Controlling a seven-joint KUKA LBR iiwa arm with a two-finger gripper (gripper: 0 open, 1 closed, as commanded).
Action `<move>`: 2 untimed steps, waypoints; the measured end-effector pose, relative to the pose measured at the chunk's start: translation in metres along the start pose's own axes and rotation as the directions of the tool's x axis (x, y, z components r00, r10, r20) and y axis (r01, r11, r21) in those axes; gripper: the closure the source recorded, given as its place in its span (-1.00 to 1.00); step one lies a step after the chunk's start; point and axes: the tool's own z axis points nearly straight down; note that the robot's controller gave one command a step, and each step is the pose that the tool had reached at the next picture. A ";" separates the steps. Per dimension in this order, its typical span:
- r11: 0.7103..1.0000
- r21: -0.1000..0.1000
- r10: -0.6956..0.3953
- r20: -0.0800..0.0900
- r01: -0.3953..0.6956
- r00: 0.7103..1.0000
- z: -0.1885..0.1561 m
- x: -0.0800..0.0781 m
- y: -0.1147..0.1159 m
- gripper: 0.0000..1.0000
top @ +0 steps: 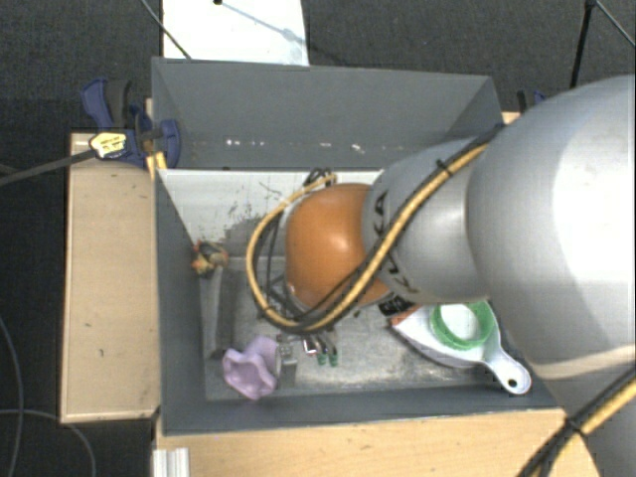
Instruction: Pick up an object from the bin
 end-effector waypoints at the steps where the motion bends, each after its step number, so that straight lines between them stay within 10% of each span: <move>1: 0.993 -0.001 -0.121 -0.002 0.121 0.993 -0.040 0.012 -0.017 -1.00; 2: 0.999 -0.001 0.050 0.000 -0.050 0.999 0.007 0.003 -0.055 1.00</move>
Offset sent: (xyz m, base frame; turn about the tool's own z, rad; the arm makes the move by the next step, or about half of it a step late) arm 0.0010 -0.0564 -0.0078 0.0489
